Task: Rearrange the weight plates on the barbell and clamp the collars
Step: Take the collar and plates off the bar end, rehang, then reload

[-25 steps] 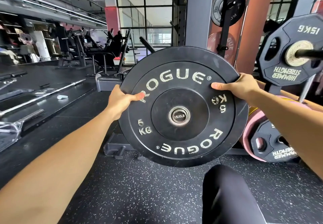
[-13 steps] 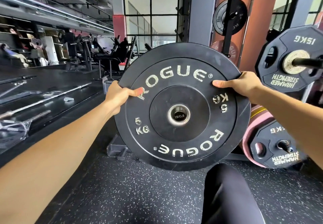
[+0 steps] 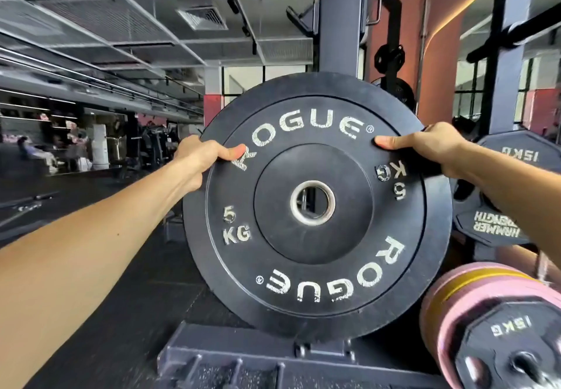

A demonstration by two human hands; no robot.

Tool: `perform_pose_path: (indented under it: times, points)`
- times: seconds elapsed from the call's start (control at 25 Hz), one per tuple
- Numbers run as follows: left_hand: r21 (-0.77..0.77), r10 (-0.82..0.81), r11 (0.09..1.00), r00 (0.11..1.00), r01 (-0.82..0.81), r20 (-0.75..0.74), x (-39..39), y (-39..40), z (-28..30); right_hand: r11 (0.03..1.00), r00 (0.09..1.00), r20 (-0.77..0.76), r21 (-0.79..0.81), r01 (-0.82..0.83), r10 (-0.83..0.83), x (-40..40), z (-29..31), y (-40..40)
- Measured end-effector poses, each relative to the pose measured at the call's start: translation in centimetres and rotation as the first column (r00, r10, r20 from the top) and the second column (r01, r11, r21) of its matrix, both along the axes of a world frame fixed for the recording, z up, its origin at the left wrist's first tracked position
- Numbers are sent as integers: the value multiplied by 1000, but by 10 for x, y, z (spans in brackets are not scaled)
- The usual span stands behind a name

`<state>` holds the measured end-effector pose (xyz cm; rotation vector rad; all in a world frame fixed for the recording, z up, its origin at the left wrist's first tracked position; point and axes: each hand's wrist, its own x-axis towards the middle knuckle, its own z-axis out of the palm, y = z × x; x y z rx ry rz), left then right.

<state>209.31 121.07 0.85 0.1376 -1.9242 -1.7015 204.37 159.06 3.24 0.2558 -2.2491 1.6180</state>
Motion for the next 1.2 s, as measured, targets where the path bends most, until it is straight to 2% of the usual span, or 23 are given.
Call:
perform_pose_path:
  times: [0.28, 0.52, 0.76, 0.92, 1.04, 1.2]
  points:
    - [29, 23, 999, 1000, -23, 5, -82, 29, 144, 1000, 999, 32, 9, 13, -13, -81, 150, 25]
    - [30, 34, 999, 999, -33, -36, -121, 45, 335, 999, 998, 59, -26, 36, -35, -117, 334, 45]
    - [50, 34, 998, 999, -35, 14, -131, 64, 487, 999, 992, 119, -16, 44, -42, -125, 491, 60]
    - [44, 1, 999, 1000, -2, 18, -136, 76, 529, 998, 993, 99, -2, 62, -62, -121, 533, 76]
    - [39, -20, 999, 1000, 20, 6, -143, 98, 532, 998, 996, 61, -10, 69, -68, -120, 541, 99]
    - [36, -43, 998, 999, 42, 25, -157, 149, 525, 995, 991, 90, 6, 95, -95, -127, 532, 153]
